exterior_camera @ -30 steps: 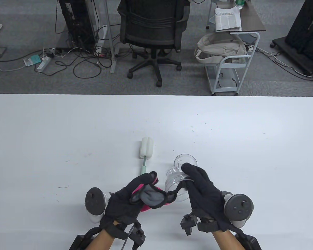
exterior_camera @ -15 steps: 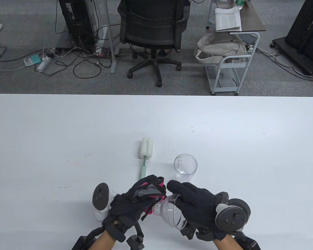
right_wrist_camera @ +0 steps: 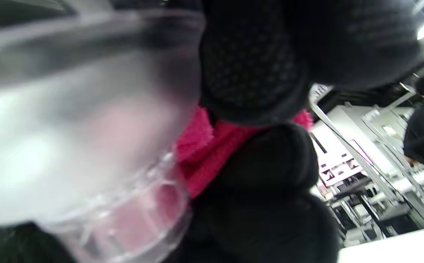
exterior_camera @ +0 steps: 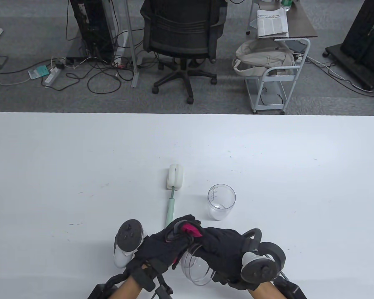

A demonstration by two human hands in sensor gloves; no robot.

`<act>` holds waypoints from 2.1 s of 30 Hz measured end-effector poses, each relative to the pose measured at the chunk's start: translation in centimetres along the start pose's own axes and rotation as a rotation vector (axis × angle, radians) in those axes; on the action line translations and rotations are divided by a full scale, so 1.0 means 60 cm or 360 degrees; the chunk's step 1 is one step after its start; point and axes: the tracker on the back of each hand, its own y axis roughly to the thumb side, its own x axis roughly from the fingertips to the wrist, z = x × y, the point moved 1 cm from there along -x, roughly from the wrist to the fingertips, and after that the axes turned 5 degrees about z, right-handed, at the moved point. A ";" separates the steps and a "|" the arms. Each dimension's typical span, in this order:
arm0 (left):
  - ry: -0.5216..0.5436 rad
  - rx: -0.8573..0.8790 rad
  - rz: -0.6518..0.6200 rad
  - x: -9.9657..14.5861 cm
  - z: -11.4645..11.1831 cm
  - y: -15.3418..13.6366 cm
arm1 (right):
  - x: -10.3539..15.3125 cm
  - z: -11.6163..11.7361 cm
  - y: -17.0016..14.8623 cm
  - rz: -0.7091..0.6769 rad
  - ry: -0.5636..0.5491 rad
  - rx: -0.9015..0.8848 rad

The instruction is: Brush the shaker cup with the cup brush

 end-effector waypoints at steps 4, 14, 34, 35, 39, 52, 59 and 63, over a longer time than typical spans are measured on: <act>-0.0084 0.0088 0.0091 -0.002 -0.004 -0.005 | 0.001 -0.006 -0.002 0.0050 -0.0036 -0.0137; -0.0131 0.0095 0.0037 -0.018 -0.035 -0.019 | 0.005 -0.036 -0.029 0.0306 -0.0267 -0.0596; 0.0508 -0.0044 -0.0605 0.013 -0.038 0.026 | 0.005 -0.017 -0.054 0.0610 -0.0162 -0.0164; 0.0523 -0.0048 -0.0600 0.015 -0.034 0.026 | 0.008 -0.014 -0.057 0.0690 -0.0124 -0.0171; 0.0654 -0.0131 -0.0539 0.019 -0.025 0.022 | 0.004 -0.009 -0.041 0.0552 -0.0044 0.0001; 0.0757 -0.0195 -0.0421 0.028 -0.016 0.020 | -0.001 0.011 0.014 0.0272 0.0089 0.0564; 0.0635 -0.0239 -0.0446 0.033 -0.018 0.044 | 0.005 0.040 0.031 0.0052 0.0190 0.0338; 0.0381 -0.0174 -0.0032 0.026 -0.017 0.024 | 0.008 0.022 0.034 -0.0062 0.0082 0.0077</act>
